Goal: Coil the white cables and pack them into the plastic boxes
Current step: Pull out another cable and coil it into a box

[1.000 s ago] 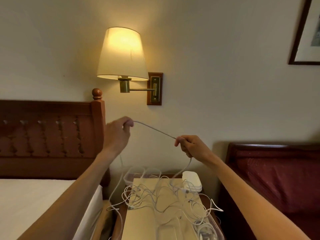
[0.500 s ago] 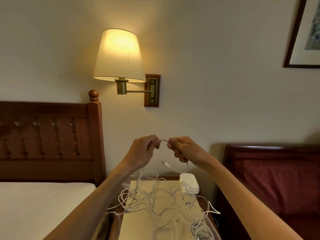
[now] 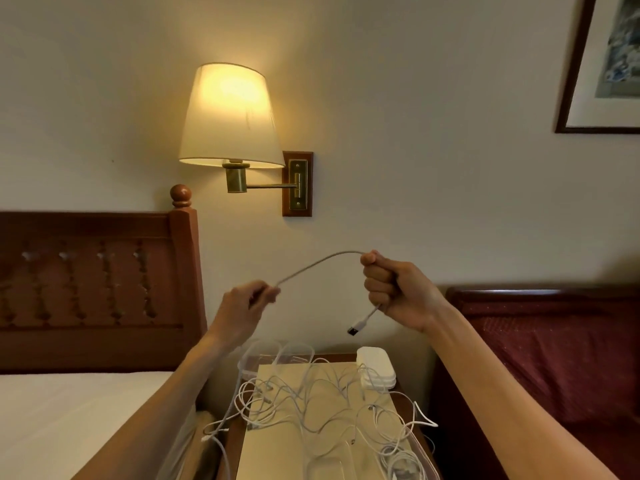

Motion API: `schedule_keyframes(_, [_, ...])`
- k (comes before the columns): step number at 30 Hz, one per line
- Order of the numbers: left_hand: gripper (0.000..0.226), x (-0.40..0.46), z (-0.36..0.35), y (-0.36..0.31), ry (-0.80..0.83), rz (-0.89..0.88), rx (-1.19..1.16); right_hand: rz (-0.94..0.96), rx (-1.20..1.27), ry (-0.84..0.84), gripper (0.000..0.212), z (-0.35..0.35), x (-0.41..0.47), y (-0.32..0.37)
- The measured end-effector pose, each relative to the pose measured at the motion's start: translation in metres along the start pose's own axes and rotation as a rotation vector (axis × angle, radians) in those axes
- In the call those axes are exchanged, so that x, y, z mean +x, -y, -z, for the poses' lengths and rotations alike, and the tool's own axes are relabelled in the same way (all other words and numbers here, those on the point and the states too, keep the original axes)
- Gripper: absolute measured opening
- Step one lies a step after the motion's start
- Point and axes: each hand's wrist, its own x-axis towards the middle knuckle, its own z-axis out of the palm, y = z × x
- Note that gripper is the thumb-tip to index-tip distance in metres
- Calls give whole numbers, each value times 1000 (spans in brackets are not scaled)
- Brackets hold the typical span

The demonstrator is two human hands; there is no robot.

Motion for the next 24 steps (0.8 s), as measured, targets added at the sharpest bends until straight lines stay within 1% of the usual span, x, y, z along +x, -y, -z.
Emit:
schedule_keyframes(2, [14, -24, -17, 10, 80, 38, -79, 55, 9, -50, 31, 3, 1, 9])
schedule_keyframes(5, [16, -52, -44, 16, 117, 288, -254, 102, -16, -111, 32, 6, 3, 14])
schedule_keyframes(6, [19, -56, -50, 15, 129, 316, -215, 114, -58, -124, 32, 5, 3, 14])
schedule_keyframes(7, [23, -55, -53, 11, 179, 284, -118, 123, -125, -138, 31, 4, 4, 13])
schedule_keyframes(8, [27, -52, -52, 2, 282, 215, -2, 130, -212, -155, 30, 2, 5, 12])
schedule_keyframes(10, [31, -42, -46, -31, 550, 45, 176, 140, -414, -187, 31, -3, 7, 7])
schedule_keyframes(11, [32, -36, -41, -49, 621, -47, 220, 149, -510, -200, 33, -6, 8, 4])
schedule_keyframes(12, [34, -29, -34, -66, 621, -125, 237, 159, -589, -211, 34, -9, 8, 0])
schedule_keyframes(14, [35, -15, -22, -93, 538, -250, 232, 162, -699, -218, 36, -14, 8, -5])
schedule_keyframes(18, [27, 5, -6, -109, 416, -381, 132, 152, -834, -178, 38, -21, 8, -9])
schedule_keyframes(20, [25, 13, -5, -111, 310, -449, 107, 166, -825, -128, 40, -23, 7, -9])
schedule_keyframes(22, [27, 19, -5, -110, 155, -510, 120, 173, -767, -75, 41, -27, 4, -9])
schedule_keyframes(24, [30, 24, -7, -103, 8, -531, 152, 170, -694, -45, 42, -32, 2, -8])
